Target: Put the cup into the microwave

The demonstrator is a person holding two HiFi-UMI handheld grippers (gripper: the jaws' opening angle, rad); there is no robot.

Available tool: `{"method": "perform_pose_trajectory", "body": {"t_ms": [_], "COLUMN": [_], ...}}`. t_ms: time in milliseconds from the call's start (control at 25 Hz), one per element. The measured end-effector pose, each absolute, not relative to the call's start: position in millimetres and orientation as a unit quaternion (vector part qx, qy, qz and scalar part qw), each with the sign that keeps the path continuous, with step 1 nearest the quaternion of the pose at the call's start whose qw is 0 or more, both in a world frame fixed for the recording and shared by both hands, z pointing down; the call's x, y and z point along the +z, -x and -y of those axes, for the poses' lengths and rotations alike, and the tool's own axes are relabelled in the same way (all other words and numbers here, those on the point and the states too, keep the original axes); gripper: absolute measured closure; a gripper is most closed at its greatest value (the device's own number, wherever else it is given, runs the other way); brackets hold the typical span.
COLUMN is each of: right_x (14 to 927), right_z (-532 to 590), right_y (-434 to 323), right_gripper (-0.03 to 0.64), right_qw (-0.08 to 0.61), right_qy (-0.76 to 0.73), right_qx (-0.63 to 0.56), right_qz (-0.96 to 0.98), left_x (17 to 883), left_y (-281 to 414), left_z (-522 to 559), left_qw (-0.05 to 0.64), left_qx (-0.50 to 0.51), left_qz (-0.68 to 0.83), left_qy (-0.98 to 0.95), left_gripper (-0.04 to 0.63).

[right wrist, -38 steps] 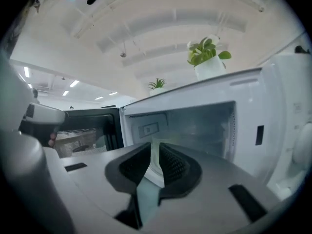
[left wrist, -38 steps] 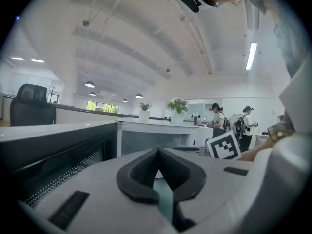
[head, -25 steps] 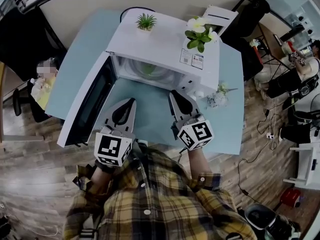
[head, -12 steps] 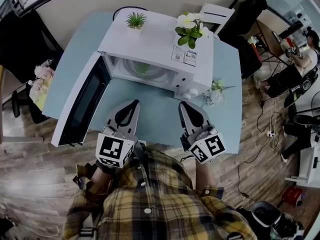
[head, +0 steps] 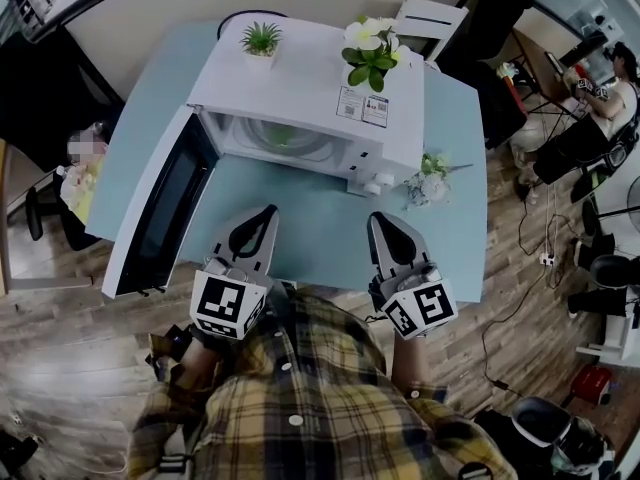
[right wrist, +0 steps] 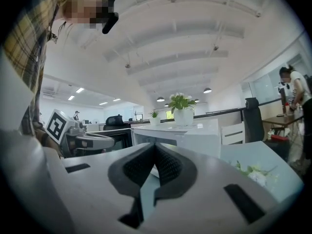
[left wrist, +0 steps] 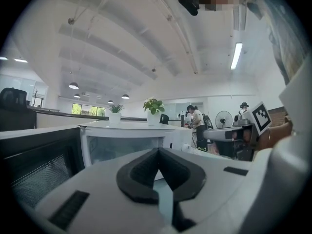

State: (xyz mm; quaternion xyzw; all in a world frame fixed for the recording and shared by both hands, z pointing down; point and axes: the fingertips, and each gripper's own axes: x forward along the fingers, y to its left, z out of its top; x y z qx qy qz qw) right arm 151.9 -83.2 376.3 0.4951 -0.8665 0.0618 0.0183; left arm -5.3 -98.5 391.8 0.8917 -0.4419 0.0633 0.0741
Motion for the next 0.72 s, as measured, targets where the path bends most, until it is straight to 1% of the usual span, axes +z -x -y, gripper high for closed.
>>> {"method": "perform_pose_trajectory", "body": {"t_ms": [360,720], "right_x": [377.0,377.1], "right_z": [87.9,91.1], "right_y": [-150.6,-144.4], "right_gripper": [0.614,0.614], "right_qw": [0.029,0.025], "right_qy": [-0.508,-0.506], "right_qx": [0.043,0.043], "right_qz": [0.86,0.861], "left_x": [399.4,398.8], "left_y": [7.6,12.8], "left_z": [100.7,103.4], "left_qw": [0.083,0.082], "left_qx": [0.069,0.069], "left_qz": [0.439,0.444], "left_qy": [-0.892,-0.89], "left_gripper": [0.604,0.604]}}
